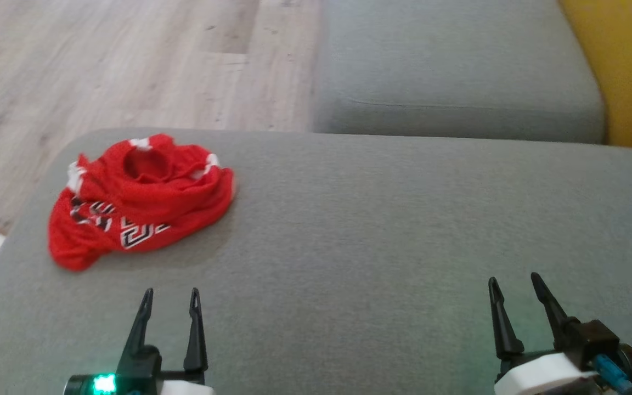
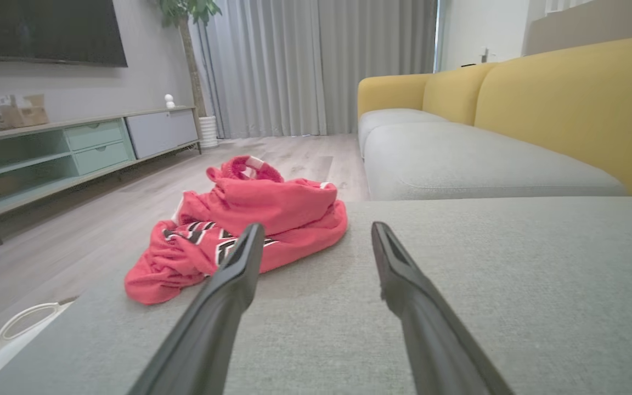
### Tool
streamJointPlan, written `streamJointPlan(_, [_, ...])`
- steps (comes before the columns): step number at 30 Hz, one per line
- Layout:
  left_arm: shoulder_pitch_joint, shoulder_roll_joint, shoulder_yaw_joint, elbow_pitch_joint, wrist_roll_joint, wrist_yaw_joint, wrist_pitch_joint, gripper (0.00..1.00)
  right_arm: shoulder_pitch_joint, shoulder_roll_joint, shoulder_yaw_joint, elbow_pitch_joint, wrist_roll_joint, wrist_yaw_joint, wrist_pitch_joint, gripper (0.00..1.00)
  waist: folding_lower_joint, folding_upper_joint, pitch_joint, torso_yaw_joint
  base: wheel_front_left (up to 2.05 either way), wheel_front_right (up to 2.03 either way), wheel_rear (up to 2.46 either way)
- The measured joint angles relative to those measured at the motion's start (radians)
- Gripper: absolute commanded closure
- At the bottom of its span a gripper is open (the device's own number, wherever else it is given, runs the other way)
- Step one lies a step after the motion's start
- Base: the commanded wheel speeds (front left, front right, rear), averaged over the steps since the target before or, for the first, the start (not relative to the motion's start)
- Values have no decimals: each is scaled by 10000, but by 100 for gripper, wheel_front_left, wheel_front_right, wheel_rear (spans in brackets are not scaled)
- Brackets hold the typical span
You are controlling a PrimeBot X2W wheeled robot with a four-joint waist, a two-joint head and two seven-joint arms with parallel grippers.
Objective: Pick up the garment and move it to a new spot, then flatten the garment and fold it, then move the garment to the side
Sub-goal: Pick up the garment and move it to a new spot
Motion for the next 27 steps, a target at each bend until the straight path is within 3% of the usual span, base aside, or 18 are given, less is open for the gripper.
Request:
streamJointPlan(17, [16, 4, 514, -374, 159, 180, -2, 0, -29, 0, 146, -44, 111, 2, 0, 0, 0, 0, 193, 2611, 0, 0, 0])
streamJointPlan(27, [-128, 148, 435, -1104, 840, 585, -2, 0, -70, 0, 157, -94, 29, 2, 0, 0, 0, 0, 771, 3077, 0, 0, 0])
